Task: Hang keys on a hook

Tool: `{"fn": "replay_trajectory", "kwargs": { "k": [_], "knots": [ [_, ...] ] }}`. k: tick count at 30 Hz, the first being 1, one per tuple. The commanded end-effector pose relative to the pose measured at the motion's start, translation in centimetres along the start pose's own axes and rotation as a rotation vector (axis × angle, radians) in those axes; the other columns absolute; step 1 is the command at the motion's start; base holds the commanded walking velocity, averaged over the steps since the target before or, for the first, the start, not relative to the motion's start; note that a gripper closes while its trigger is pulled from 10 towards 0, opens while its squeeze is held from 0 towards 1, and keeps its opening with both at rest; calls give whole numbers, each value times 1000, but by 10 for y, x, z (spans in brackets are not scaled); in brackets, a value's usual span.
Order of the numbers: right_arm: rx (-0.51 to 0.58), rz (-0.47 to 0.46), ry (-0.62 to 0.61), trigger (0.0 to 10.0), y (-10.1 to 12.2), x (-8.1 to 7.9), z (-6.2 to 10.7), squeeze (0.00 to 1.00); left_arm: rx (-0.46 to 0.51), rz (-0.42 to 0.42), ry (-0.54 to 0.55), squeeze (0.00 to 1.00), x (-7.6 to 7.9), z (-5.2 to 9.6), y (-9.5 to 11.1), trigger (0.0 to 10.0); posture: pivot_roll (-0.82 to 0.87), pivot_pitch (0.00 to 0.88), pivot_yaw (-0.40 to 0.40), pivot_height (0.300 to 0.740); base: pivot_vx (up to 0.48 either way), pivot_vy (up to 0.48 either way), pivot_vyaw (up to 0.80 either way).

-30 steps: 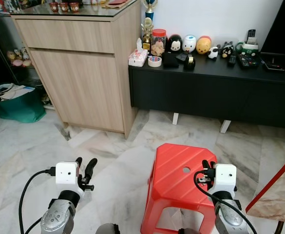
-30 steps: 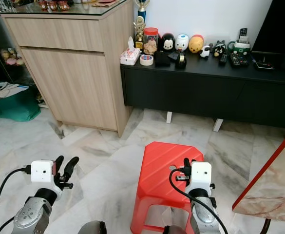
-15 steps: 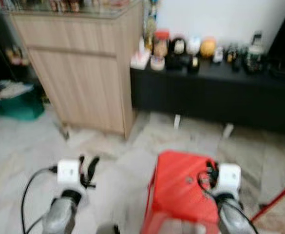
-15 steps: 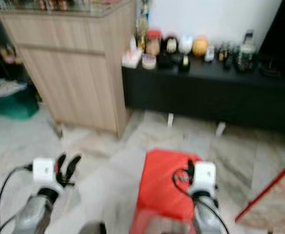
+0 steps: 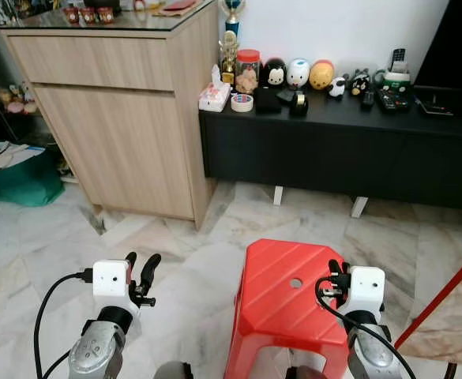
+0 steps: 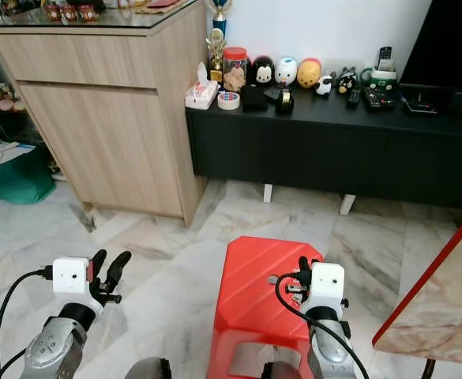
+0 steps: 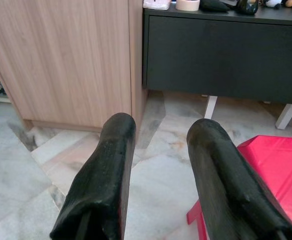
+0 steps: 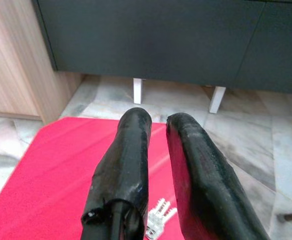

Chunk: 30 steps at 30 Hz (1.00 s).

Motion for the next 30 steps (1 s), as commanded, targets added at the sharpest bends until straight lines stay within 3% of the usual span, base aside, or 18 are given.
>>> {"fn": "replay_trajectory", "kwargs": {
  "k": [1,30],
  "knots": [
    [-15,9,3,10000,0,-2,-4,0,3,2,-11,0,1,0,1,10000,18,0,-7,632,0,0,0],
    [-35,28,24,10000,1,-1,-15,0,-4,10,-18,0,3,-2,1,10000,19,0,-5,617,0,0,0]
  ]
}}
Point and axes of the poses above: a point about 5 cm out from each wrist's last joint towards the gripper, its own z axis pointing back from the gripper into the wrist, its own y axis along the axis of the wrist's last joint, x = y × z, the point moved 1 cm from there along -z, pointing out of the wrist towards the gripper, and after that the axes turned 6 degrees about -z, right-handed, at the moved point
